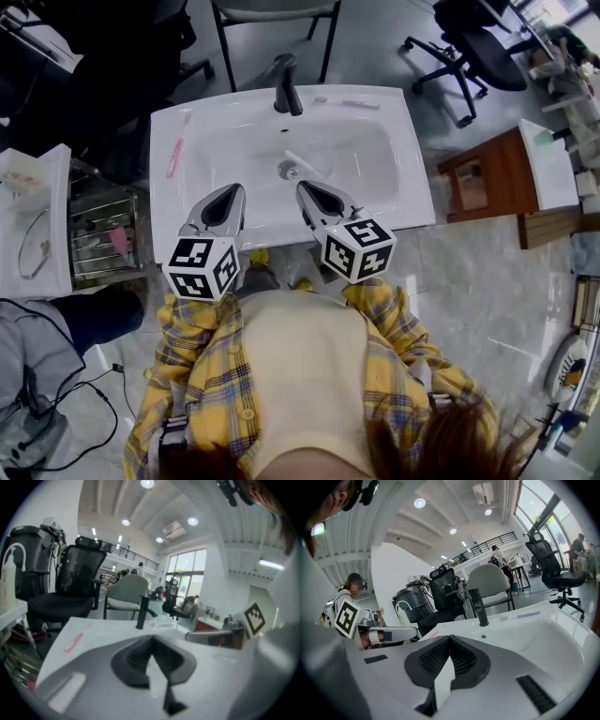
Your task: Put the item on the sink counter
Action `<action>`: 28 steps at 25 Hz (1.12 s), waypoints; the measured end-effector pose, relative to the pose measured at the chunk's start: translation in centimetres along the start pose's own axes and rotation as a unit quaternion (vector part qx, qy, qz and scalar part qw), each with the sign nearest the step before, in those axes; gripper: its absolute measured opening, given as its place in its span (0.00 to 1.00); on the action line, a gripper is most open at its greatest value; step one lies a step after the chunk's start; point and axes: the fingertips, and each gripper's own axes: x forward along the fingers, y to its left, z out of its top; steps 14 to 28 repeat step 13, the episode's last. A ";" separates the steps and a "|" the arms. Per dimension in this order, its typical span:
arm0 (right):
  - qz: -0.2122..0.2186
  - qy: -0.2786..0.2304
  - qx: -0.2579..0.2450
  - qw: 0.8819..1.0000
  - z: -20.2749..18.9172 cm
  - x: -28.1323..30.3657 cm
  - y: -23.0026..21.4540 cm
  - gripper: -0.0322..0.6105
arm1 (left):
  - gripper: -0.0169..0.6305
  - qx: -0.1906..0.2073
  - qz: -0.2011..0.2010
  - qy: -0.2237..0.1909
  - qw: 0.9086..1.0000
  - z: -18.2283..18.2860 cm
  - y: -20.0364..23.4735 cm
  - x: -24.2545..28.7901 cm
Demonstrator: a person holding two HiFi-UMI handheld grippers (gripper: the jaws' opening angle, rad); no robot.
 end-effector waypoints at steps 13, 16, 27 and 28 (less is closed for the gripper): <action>0.000 -0.001 -0.003 1.000 0.1 0.8 -0.1 0.07 | 0.04 0.004 -0.001 0.004 1.000 -0.2 0.5 -0.1; 0.000 -0.001 -0.003 1.000 0.1 0.8 -0.1 0.07 | 0.04 0.004 -0.001 0.004 1.000 -0.2 0.5 -0.1; 0.000 -0.001 -0.003 1.000 0.1 0.8 -0.1 0.07 | 0.04 0.004 -0.001 0.004 1.000 -0.2 0.5 -0.1; 0.000 -0.001 -0.003 1.000 0.1 0.8 -0.1 0.07 | 0.04 0.004 -0.001 0.004 1.000 -0.2 0.5 -0.1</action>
